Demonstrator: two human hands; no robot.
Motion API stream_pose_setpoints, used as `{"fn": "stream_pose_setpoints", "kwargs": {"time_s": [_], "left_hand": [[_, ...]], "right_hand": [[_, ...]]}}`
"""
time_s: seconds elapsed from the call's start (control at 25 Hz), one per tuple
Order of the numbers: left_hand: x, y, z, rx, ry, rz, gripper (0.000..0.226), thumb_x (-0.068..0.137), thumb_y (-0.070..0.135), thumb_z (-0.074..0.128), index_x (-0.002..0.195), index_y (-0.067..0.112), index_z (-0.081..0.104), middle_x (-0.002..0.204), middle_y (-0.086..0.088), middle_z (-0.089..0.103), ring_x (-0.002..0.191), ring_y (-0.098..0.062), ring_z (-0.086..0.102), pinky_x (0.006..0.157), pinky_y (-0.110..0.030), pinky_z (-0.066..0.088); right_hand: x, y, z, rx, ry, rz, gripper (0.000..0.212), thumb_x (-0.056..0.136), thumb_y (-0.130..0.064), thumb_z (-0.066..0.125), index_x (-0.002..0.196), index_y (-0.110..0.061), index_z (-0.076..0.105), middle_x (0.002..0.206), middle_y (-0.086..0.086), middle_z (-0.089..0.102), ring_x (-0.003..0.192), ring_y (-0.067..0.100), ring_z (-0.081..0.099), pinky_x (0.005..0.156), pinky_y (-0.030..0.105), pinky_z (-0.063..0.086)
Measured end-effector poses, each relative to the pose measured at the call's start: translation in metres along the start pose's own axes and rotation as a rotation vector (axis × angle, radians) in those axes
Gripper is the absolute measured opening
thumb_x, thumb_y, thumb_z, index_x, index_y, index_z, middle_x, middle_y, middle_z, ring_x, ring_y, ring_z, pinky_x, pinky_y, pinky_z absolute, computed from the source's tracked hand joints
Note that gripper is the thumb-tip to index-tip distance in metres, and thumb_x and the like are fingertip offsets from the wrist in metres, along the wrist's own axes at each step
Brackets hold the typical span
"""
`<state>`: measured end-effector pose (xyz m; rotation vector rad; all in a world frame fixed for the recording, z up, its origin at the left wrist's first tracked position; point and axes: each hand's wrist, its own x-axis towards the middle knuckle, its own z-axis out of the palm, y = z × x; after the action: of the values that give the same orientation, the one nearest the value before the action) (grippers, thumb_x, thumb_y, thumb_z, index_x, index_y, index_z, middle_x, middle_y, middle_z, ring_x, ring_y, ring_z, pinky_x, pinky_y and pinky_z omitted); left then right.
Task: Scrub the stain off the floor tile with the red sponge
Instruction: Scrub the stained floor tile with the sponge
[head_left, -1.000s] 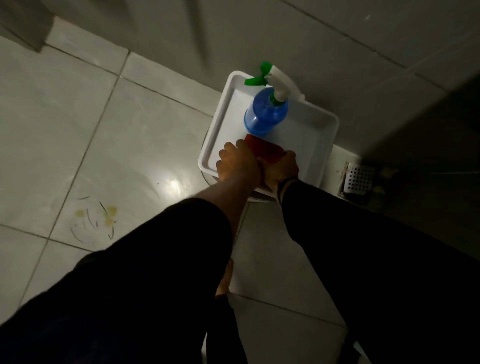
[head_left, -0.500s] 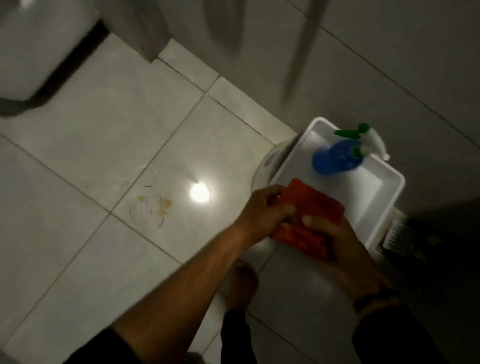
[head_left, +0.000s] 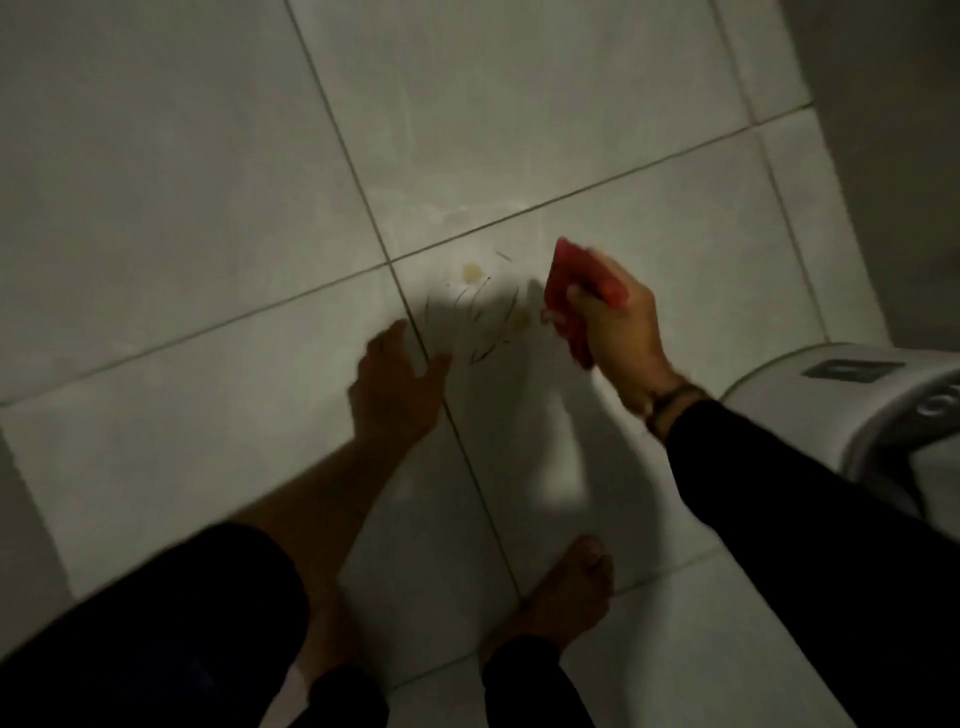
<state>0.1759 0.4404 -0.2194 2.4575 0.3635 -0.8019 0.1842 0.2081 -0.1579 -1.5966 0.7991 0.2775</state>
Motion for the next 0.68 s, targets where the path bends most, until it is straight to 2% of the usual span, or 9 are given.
{"fn": "stream_pose_setpoints", "kwargs": {"time_s": [0.04, 0.08, 0.12, 0.16, 0.24, 0.32, 0.48, 0.6, 0.68], "left_hand": [[0.027, -0.032, 0.009, 0.129, 0.045, 0.019, 0.083, 0.101, 0.063, 0.046, 0.170, 0.022, 0.026, 0.178, -0.010, 0.029, 0.164, -0.033, 0.026, 0.130, -0.057, 0.025], [0.050, -0.060, 0.019, 0.233, 0.088, 0.058, 0.082, 0.103, 0.061, 0.042, 0.172, 0.021, 0.020, 0.181, -0.011, 0.019, 0.168, -0.033, 0.015, 0.133, -0.059, 0.015], [0.070, -0.083, 0.029, 0.309, 0.128, 0.109, 0.082, 0.104, 0.059, 0.038, 0.173, 0.022, 0.015, 0.183, -0.012, 0.011, 0.169, -0.035, 0.007, 0.133, -0.061, 0.008], [0.084, -0.100, 0.038, 0.366, 0.173, 0.170, 0.080, 0.105, 0.059, 0.036, 0.174, 0.024, 0.013, 0.183, -0.013, 0.007, 0.169, -0.037, 0.004, 0.133, -0.064, 0.003], [0.098, -0.126, 0.056, 0.425, 0.289, 0.271, 0.077, 0.105, 0.058, 0.033, 0.173, 0.026, 0.014, 0.182, -0.016, 0.006, 0.168, -0.041, 0.006, 0.131, -0.068, 0.001], [0.109, -0.141, 0.069, 0.424, 0.392, 0.329, 0.074, 0.105, 0.056, 0.033, 0.173, 0.028, 0.018, 0.182, -0.015, 0.010, 0.168, -0.041, 0.010, 0.130, -0.069, 0.004], [0.114, -0.145, 0.075, 0.415, 0.457, 0.362, 0.071, 0.107, 0.052, 0.032, 0.172, 0.029, 0.017, 0.182, -0.014, 0.010, 0.168, -0.040, 0.011, 0.130, -0.070, 0.006], [0.112, -0.142, 0.072, 0.393, 0.446, 0.358, 0.069, 0.107, 0.047, 0.033, 0.172, 0.028, 0.021, 0.182, -0.015, 0.012, 0.168, -0.041, 0.012, 0.129, -0.070, 0.006], [0.110, -0.143, 0.071, 0.383, 0.437, 0.352, 0.068, 0.107, 0.045, 0.032, 0.172, 0.027, 0.022, 0.182, -0.015, 0.011, 0.168, -0.041, 0.011, 0.129, -0.071, 0.006]], "right_hand": [[0.031, 0.007, 0.024, -0.071, 0.020, -0.066, 0.041, 0.104, 0.009, 0.055, 0.137, -0.011, 0.066, 0.109, 0.012, 0.074, 0.103, 0.029, 0.072, 0.091, 0.033, 0.062], [0.065, 0.017, 0.047, -0.154, 0.022, -0.138, 0.047, 0.103, 0.011, 0.053, 0.147, -0.003, 0.058, 0.126, 0.017, 0.072, 0.123, 0.031, 0.068, 0.111, 0.037, 0.053], [0.096, 0.027, 0.068, -0.277, 0.019, -0.225, 0.057, 0.102, 0.011, 0.050, 0.158, 0.002, 0.046, 0.150, 0.021, 0.064, 0.146, 0.033, 0.057, 0.130, 0.043, 0.039], [0.117, 0.038, 0.086, -0.448, 0.014, -0.307, 0.064, 0.102, 0.006, 0.048, 0.164, 0.001, 0.037, 0.168, 0.021, 0.049, 0.162, 0.035, 0.039, 0.138, 0.047, 0.025], [0.141, 0.068, 0.115, -0.848, -0.044, -0.480, 0.073, 0.098, -0.012, 0.047, 0.169, -0.009, 0.031, 0.180, 0.016, 0.028, 0.170, 0.040, 0.015, 0.140, 0.056, 0.015], [0.154, 0.100, 0.134, -1.109, -0.073, -0.625, 0.082, 0.092, -0.022, 0.049, 0.171, -0.010, 0.026, 0.182, 0.018, 0.020, 0.169, 0.046, 0.009, 0.139, 0.063, 0.010], [0.164, 0.106, 0.168, -1.154, 0.030, -0.810, 0.079, 0.099, -0.034, 0.050, 0.171, -0.012, 0.026, 0.181, 0.021, 0.022, 0.168, 0.048, 0.013, 0.137, 0.068, 0.012], [0.117, 0.140, 0.193, -1.205, -0.129, -0.970, 0.070, 0.104, -0.037, 0.053, 0.168, -0.016, 0.035, 0.179, 0.018, 0.030, 0.167, 0.045, 0.020, 0.137, 0.063, 0.013], [0.061, 0.179, 0.170, -1.282, -0.259, -0.910, 0.063, 0.108, -0.038, 0.051, 0.167, -0.019, 0.038, 0.178, 0.016, 0.032, 0.168, 0.043, 0.020, 0.138, 0.061, 0.012]]}}
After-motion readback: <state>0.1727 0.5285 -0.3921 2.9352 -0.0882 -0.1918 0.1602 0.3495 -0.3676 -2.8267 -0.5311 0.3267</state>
